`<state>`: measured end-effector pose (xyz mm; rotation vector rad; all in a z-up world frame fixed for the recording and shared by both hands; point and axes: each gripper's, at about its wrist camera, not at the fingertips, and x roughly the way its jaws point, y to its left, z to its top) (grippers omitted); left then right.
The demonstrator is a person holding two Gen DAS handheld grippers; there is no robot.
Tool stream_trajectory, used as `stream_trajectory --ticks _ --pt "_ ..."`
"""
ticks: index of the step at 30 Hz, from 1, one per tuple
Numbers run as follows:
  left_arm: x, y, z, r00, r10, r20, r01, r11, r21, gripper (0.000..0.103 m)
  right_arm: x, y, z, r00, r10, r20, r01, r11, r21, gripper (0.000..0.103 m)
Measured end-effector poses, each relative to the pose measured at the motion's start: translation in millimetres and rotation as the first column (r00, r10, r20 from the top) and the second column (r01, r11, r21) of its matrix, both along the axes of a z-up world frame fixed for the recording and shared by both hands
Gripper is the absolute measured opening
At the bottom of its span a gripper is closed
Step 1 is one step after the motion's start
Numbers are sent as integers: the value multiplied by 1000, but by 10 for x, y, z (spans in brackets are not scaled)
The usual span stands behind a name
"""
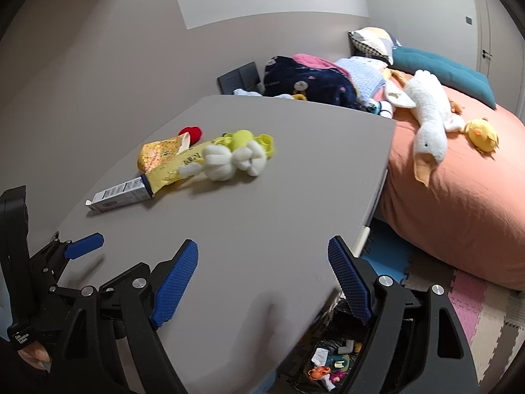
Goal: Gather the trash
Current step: 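Move both open grippers back over the desk toward the remaining items, then grasp the white box with left while right grasps the white plush toy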
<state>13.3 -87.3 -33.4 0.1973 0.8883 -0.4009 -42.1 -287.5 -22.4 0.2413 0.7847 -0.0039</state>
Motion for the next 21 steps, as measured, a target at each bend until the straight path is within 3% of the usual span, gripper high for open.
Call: stream_trajectory --ticks 9,21 --pt "251 309 -15 1000 13 13 -14 1000 20 98 407 247 -98 999 0 -53 3 998 63 82" --pt "688 577 50 997 -45 65 40 996 75 98 917 350 -118 987 -130 -92 143 978 151 82"
